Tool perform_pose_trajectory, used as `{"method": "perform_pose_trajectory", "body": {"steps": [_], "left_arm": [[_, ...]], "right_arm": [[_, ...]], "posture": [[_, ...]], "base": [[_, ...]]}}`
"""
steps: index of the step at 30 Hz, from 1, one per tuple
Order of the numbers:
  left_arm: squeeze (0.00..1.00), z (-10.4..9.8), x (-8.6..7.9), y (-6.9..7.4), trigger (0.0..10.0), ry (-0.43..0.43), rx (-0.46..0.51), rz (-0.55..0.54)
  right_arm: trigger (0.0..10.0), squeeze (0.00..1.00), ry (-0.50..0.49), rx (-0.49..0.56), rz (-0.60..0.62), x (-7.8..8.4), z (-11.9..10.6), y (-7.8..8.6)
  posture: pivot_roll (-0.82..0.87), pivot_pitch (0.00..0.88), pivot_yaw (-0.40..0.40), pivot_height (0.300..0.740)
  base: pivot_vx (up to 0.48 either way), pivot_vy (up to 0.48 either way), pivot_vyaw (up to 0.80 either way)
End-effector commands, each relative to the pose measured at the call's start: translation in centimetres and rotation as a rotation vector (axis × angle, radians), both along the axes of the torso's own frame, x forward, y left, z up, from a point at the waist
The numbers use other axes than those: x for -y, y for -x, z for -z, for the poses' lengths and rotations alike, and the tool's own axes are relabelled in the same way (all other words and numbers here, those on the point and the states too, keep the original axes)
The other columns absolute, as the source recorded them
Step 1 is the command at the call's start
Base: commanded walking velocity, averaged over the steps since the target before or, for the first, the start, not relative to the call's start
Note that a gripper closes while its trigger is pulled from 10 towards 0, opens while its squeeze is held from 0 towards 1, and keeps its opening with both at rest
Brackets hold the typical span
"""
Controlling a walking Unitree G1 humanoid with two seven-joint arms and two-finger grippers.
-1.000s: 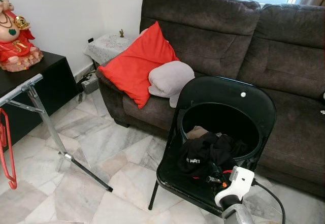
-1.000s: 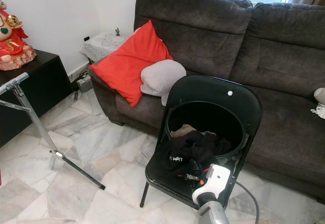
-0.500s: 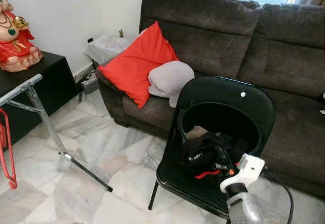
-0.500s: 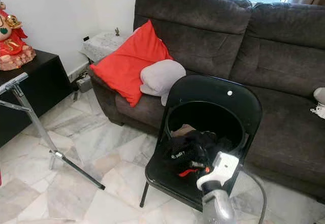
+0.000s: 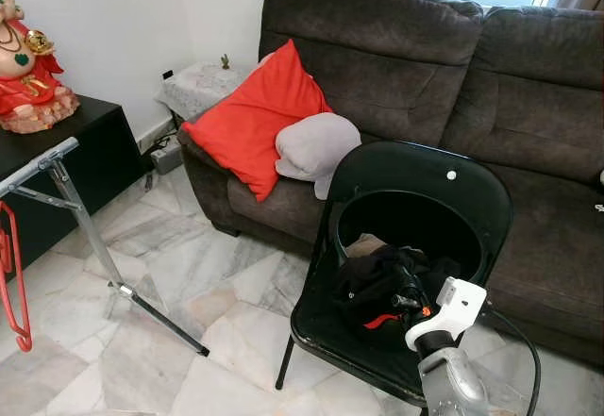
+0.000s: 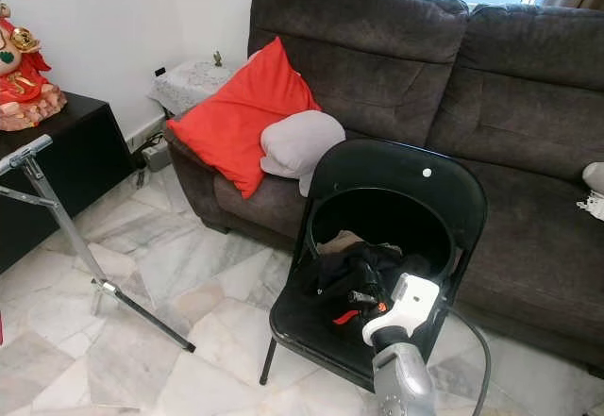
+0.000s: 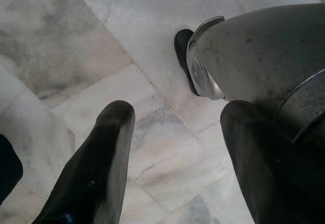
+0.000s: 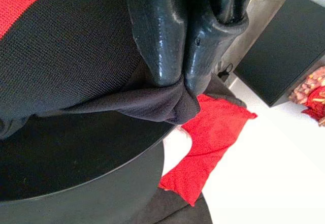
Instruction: Hang hanger
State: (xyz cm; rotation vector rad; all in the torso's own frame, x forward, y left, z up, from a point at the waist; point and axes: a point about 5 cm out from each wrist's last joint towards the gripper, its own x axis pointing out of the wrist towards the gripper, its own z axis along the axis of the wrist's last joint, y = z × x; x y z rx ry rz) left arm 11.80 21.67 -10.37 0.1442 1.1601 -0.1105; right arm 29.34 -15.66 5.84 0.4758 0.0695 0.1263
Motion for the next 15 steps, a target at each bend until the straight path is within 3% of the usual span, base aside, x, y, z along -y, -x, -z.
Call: {"method": "perform_pose_trajectory", "body": {"steps": [1, 15], "left_arm": [[0.00, 0.1, -0.3, 0.5, 10.0, -0.017, -0.024, 0.013], [0.00, 0.1, -0.2, 0.5, 10.0, -0.016, -0.021, 0.013]], "right_arm": [[0.0, 0.00, -0.044, -0.009, 0.037, 0.3, -0.3, -0.5], [0.0, 0.00, -0.445, -0.100, 0.348, 3.1, 0.9, -0.4]], "posture": [[0.06, 0.040, 0.022, 0.740], [0.06, 0.037, 0.022, 0.740]], "base": [[0.000, 0.000, 0.00], [0.000, 0.000, 0.00]]}}
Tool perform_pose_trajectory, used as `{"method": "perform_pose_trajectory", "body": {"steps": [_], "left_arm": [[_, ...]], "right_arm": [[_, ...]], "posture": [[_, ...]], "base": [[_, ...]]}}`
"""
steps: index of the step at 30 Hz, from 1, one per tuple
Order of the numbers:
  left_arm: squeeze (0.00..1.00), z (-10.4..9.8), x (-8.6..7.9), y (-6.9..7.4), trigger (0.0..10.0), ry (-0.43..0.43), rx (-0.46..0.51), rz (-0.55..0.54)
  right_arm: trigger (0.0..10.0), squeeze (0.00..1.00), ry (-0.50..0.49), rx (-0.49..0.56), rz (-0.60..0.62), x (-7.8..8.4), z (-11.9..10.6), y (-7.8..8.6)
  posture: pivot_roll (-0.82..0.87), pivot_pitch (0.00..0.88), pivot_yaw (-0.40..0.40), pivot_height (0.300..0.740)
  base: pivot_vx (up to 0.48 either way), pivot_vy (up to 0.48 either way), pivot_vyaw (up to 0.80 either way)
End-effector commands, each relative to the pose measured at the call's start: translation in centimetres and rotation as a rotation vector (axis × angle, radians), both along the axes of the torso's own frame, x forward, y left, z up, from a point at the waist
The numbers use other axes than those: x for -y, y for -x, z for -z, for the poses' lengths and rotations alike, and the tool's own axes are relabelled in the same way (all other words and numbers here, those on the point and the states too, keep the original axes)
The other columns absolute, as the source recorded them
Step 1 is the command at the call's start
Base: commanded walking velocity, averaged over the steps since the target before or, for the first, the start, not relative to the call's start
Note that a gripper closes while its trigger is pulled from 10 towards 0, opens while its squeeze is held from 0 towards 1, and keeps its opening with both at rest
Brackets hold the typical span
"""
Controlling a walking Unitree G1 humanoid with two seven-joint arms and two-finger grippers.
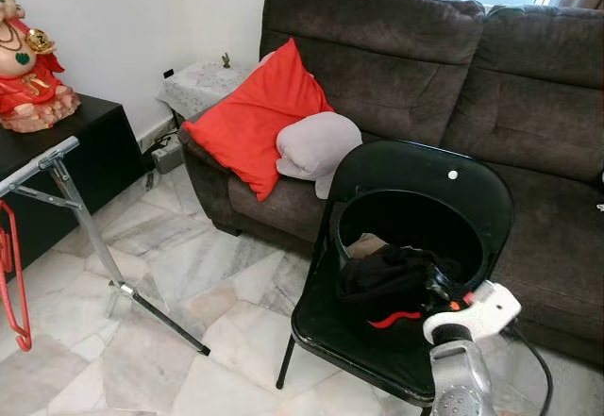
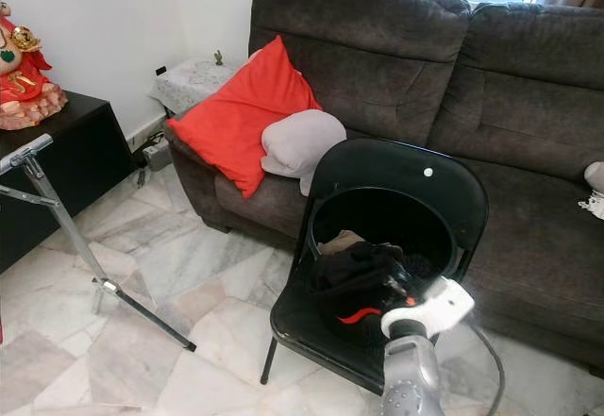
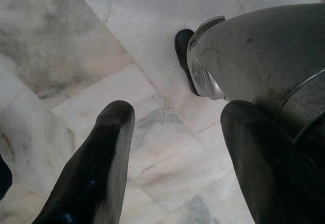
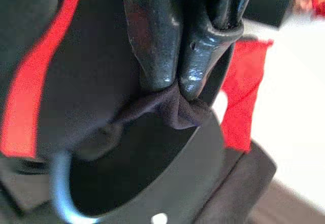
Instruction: Hang hanger
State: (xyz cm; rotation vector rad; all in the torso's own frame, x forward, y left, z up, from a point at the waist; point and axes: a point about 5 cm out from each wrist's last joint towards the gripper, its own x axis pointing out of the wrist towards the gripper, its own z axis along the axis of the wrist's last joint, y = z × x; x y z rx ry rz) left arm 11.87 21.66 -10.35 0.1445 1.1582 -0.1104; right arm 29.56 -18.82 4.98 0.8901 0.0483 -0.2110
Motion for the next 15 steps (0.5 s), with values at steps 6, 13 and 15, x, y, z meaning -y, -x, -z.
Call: {"method": "perform_pose_trajectory", "body": {"steps": [6, 13, 15], "left_arm": [[0.00, 0.1, -0.3, 0.6, 10.0, -0.017, -0.022, 0.011], [0.00, 0.1, -0.3, 0.5, 10.0, -0.027, -0.016, 0.009], [0.00, 0.0, -0.4, 0.4, 10.0, -0.037, -0.004, 0.019]], "right_arm": [[0.0, 0.00, 0.003, 0.041, -0.022, -0.2, -1.2, -1.1], [0.0, 0.00, 0.068, 0.140, -0.110, -1.3, -3.5, -2.3], [0.0, 0.00, 0.090, 0.155, -0.135, -1.8, -3.9, -2.3]], "posture": [[0.07, 0.033, 0.021, 0.740], [0.07, 0.027, 0.022, 0.740], [0.07, 0.027, 0.022, 0.740]], "base": [[0.000, 0.000, 0.00], [0.000, 0.000, 0.00], [0.000, 0.000, 0.00]]}}
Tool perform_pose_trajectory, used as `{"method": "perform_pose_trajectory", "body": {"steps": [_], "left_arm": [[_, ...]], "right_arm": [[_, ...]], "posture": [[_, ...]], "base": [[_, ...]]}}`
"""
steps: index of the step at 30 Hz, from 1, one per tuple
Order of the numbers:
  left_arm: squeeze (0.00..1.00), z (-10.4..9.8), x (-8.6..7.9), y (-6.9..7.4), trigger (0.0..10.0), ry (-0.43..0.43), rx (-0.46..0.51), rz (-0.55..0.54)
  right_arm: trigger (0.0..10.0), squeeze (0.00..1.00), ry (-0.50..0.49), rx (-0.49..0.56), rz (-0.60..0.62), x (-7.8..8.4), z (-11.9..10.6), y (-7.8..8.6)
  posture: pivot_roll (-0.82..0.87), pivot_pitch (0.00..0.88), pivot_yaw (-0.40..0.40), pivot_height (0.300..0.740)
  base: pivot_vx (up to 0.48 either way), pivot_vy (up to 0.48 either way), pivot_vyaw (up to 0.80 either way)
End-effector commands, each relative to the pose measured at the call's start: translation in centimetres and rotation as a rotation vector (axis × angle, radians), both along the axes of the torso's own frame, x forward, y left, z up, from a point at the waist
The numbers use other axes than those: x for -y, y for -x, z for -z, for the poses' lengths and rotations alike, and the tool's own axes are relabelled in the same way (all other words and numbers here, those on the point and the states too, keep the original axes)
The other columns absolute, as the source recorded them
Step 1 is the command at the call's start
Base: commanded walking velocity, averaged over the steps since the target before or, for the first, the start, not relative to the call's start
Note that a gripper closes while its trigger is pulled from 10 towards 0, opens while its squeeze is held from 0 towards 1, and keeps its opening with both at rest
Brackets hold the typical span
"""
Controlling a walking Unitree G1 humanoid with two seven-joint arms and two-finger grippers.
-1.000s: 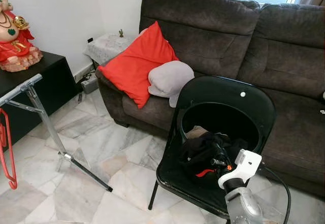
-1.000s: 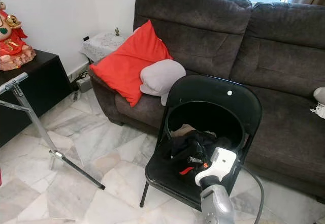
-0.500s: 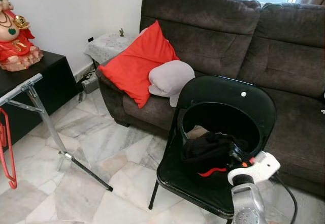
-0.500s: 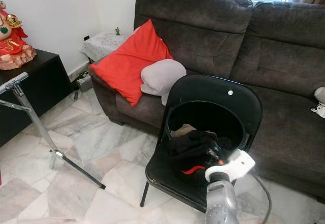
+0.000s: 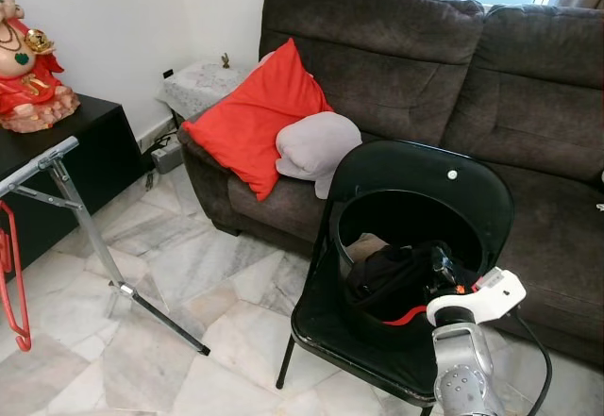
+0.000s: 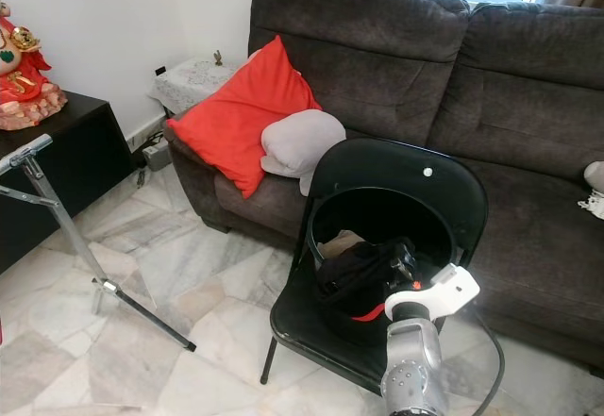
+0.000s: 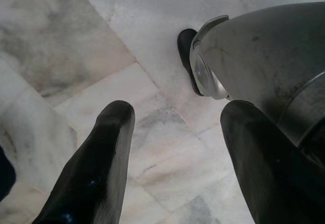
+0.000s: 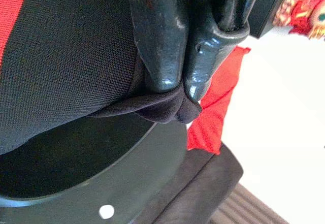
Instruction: Hang hanger
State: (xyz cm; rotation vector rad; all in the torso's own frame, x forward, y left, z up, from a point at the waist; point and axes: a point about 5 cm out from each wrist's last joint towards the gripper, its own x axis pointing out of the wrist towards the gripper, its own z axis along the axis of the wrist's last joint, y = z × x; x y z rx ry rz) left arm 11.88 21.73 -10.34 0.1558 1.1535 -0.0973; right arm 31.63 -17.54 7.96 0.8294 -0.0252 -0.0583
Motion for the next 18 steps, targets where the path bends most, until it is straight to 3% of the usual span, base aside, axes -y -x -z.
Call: {"method": "perform_pose_trajectory", "body": {"steps": [1, 13, 18], "left_arm": [[0.00, 0.0, -0.3, 0.3, 10.0, -0.024, -0.003, 0.023], [0.00, -0.6, -0.2, -0.7, 10.0, -0.051, 0.132, 0.070], [0.00, -0.7, 0.0, -1.0, 10.0, -0.039, 0.155, 0.091]], "right_arm": [[0.0, 0.00, 0.017, 0.038, -0.030, -0.6, -1.0, -0.3], [0.0, 0.00, 0.012, 0.064, -0.056, -1.5, -2.4, -0.5], [0.0, 0.00, 0.017, -0.032, -0.030, -0.9, -1.2, -0.8]], "posture": [[0.07, 0.029, 0.022, 0.740], [0.07, 0.032, 0.021, 0.740], [0.07, 0.034, 0.021, 0.740]], "base": [[0.000, 0.000, 0.00], [0.000, 0.000, 0.00], [0.000, 0.000, 0.00]]}}
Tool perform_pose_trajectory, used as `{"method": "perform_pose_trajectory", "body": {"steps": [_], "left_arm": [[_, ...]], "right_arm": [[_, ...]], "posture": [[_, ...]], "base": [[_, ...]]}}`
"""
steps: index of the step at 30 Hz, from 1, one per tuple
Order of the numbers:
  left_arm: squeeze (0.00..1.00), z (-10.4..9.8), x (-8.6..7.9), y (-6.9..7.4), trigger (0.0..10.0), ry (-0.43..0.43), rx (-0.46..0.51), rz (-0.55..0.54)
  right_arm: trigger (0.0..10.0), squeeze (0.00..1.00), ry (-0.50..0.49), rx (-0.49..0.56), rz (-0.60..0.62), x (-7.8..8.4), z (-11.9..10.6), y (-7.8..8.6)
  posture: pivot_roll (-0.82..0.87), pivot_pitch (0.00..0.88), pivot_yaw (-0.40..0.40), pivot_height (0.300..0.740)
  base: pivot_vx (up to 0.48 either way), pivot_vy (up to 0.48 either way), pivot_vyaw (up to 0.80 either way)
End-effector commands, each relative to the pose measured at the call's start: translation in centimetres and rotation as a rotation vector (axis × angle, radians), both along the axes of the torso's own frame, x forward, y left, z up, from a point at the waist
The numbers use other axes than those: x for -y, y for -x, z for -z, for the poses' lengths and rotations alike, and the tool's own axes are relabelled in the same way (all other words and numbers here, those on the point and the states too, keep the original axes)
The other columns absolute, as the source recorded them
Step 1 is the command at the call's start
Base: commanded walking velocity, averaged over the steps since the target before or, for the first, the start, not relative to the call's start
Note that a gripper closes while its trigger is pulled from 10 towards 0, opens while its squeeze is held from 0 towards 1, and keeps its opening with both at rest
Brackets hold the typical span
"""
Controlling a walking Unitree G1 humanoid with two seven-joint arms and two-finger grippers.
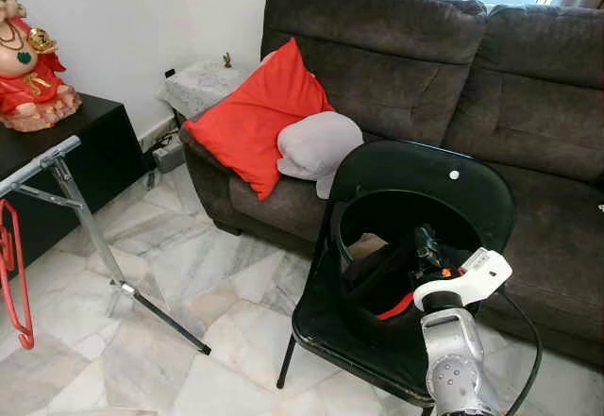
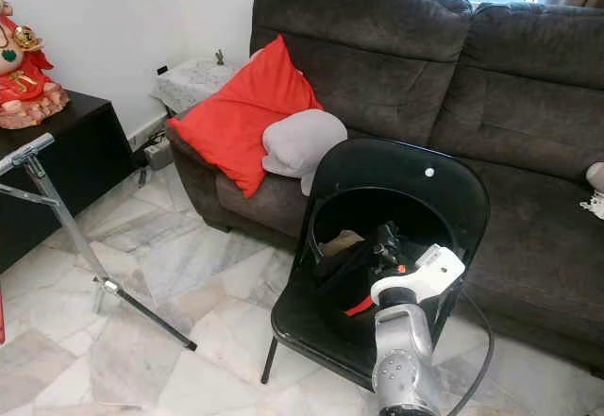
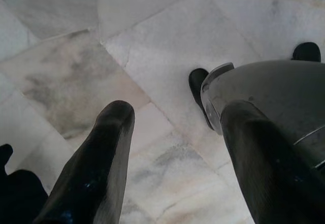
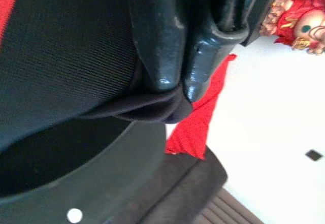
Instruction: Hang hanger
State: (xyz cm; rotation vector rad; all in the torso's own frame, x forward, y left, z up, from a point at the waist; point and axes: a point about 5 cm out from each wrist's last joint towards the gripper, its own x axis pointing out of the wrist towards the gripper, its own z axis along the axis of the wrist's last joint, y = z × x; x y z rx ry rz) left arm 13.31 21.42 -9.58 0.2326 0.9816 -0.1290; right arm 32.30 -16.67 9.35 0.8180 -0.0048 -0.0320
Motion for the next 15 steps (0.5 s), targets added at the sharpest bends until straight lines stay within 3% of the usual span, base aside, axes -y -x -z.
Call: {"method": "perform_pose_trajectory", "body": {"steps": [1, 10, 11, 12, 13, 14, 15], "left_arm": [[0.00, 0.1, -0.3, 0.5, 10.0, -0.005, -0.013, 0.015], [0.00, 0.1, -0.4, 0.6, 10.0, -0.002, -0.025, 0.018], [0.00, 0.1, -0.4, 0.6, 10.0, -0.002, -0.026, 0.017], [0.00, 0.1, -0.4, 0.6, 10.0, -0.002, -0.028, 0.016], [0.00, 0.2, -0.4, 0.6, 10.0, -0.003, -0.030, 0.016], [0.00, 0.2, -0.4, 0.6, 10.0, -0.003, -0.030, 0.016], [0.00, 0.2, -0.4, 0.7, 10.0, -0.003, -0.031, 0.016]], "right_arm": [[0.0, 0.00, 0.009, -0.033, -0.003, -0.1, 0.4, 0.0], [0.0, 0.00, -0.032, -0.143, 0.069, 0.6, 2.5, 1.3], [1.8, 0.00, -0.030, -0.162, 0.073, 0.7, 2.8, 1.4], [1.8, 0.00, -0.027, -0.173, 0.072, 0.7, 3.0, 1.4], [4.7, 0.00, -0.019, -0.195, 0.070, 0.7, 3.4, 1.6], [10.0, 0.00, -0.014, -0.203, 0.069, 0.7, 3.6, 1.6], [10.0, 0.00, -0.012, -0.210, 0.066, 0.7, 3.7, 1.6]], "posture": [[0.07, 0.034, 0.021, 0.740], [0.06, 0.042, 0.023, 0.740], [0.06, 0.042, 0.023, 0.740], [0.06, 0.042, 0.023, 0.740], [0.06, 0.042, 0.023, 0.740], [0.06, 0.042, 0.023, 0.740], [0.06, 0.042, 0.023, 0.740]], "base": [[0.000, 0.000, 0.00], [0.000, 0.000, 0.00], [0.000, 0.000, 0.00], [0.000, 0.000, 0.00], [0.000, 0.000, 0.00], [0.000, 0.000, 0.00], [0.000, 0.000, 0.00]]}}
